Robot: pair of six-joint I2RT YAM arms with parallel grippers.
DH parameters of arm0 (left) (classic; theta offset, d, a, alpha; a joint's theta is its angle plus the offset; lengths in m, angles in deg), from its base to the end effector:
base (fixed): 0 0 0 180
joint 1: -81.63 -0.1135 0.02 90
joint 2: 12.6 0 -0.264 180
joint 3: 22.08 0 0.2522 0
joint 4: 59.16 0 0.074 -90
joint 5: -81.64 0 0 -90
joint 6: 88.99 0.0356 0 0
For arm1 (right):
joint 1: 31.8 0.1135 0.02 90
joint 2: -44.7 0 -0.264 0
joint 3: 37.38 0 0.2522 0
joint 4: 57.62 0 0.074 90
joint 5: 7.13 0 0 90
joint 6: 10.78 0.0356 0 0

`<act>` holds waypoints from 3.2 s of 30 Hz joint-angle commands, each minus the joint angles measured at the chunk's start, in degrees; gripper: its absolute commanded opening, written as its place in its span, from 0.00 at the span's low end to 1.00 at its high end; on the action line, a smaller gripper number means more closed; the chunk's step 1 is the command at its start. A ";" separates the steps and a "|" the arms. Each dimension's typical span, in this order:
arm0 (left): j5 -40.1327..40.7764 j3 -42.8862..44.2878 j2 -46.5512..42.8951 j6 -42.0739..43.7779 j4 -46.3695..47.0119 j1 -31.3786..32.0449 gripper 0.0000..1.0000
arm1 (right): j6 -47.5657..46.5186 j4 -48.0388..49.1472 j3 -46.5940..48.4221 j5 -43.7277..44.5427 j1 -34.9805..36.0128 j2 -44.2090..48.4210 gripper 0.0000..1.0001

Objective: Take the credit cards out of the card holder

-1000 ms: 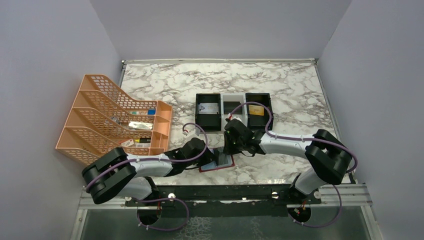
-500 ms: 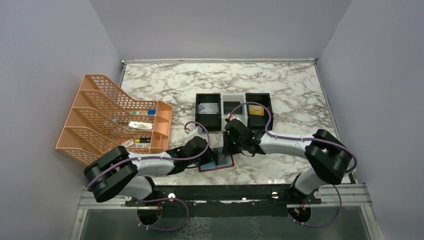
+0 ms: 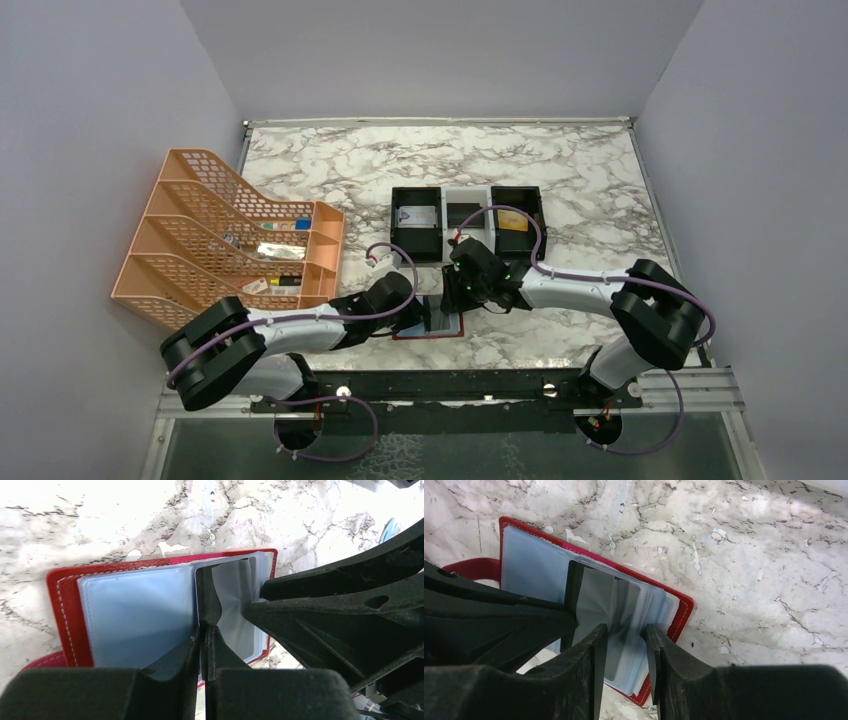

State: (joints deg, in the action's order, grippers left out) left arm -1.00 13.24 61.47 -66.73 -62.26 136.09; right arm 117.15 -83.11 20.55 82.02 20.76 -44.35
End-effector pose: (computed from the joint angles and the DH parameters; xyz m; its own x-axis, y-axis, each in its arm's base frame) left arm 0.1349 -0.1810 0.1366 -0.8424 -0.3997 -0.3613 -0.0742 0.7502 -0.6570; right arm 0.1770 0.2320 0.1556 -0.8914 -0.1532 -0.4265 -0.3181 0.8819 0.3481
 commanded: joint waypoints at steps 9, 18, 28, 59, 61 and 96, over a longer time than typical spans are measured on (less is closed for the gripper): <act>7.32 1.08 -3.22 4.06 -15.01 -0.12 0.09 | -0.40 -2.27 -1.45 -0.34 0.51 -2.17 0.35; 5.42 0.84 -2.29 4.64 -12.13 -0.10 0.24 | -1.06 -2.08 -0.94 -1.71 0.53 -1.22 0.35; 4.41 -0.71 -1.64 2.84 -9.53 -0.13 0.32 | -2.78 -5.87 3.83 -2.60 0.53 5.34 0.36; -9.58 -10.77 -1.17 3.63 8.37 -7.02 0.37 | 8.96 6.30 -6.19 -7.11 -0.09 -4.08 0.34; -9.97 -11.83 -1.85 3.12 8.83 -7.44 0.34 | 9.40 7.10 -6.87 -7.62 -0.53 -3.99 0.34; -18.01 -14.98 -1.27 -1.22 24.85 -10.86 0.08 | 11.05 15.11 -12.11 -15.39 -5.35 -4.66 0.33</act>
State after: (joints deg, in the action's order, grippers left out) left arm -19.30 -0.81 61.01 -67.19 -37.52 125.45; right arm 130.44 -60.61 11.21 63.64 15.99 -46.71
